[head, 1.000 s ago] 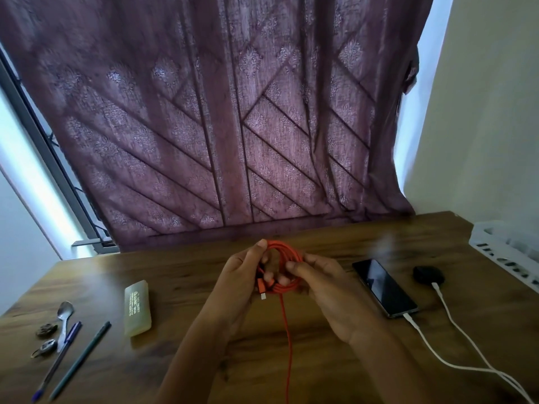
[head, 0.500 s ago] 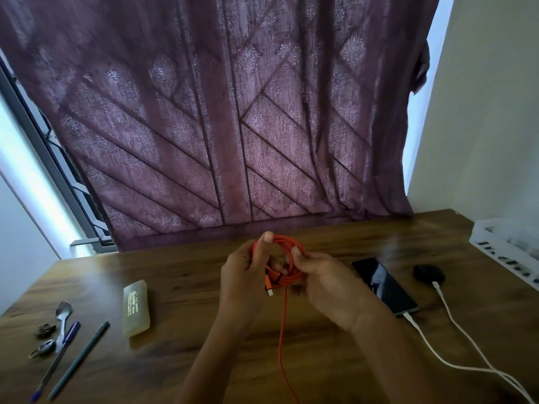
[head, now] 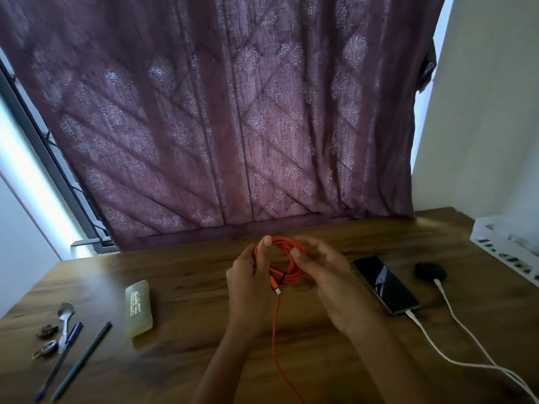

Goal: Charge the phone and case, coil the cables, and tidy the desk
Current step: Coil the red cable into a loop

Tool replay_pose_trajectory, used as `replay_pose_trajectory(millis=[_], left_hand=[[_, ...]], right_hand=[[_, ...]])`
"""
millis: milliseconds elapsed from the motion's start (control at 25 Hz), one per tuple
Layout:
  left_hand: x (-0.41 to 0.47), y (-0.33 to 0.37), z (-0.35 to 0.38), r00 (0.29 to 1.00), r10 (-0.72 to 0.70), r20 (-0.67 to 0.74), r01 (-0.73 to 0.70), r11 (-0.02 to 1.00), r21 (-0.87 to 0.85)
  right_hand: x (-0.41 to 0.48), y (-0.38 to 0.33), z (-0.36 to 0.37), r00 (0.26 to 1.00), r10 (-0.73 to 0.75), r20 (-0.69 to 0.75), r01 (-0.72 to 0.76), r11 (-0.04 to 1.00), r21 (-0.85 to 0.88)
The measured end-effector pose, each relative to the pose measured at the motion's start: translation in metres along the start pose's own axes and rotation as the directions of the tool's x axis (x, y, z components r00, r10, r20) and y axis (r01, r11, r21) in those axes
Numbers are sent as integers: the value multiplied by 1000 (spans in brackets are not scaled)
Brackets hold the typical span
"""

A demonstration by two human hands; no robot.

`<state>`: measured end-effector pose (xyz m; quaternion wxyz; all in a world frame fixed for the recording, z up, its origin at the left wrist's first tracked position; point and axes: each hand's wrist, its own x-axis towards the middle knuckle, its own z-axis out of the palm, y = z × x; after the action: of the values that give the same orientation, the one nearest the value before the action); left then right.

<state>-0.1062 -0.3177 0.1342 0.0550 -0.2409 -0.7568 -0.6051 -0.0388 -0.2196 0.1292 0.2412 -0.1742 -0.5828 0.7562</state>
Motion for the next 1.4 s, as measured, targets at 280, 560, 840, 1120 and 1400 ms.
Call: replay_pose_trajectory(millis=[280,560,840,1120,1400], left_hand=[[-2,4,-2,992,21,-121,-32,996,-87],[-1,6,-2,989,138,-51,-140,989,-55],[0,1,2,978,182,-102,-180,983,24],[-10,-2,5,969,158,-192,-151,987,50],[-18,-1,5,967,114,-227,-110,994,27]], right_hand=[[-19,7,14,844,-525,-106,362,704,-611],[-11,-15,22,975,-74,-212,42,987,-153],[-19,-36,8,985,164,-54,-145,956,257],[-33,-33,1,985,-135,-105,130,990,-56],[-39,-33,-14,804,-590,-72,352,571,-742]])
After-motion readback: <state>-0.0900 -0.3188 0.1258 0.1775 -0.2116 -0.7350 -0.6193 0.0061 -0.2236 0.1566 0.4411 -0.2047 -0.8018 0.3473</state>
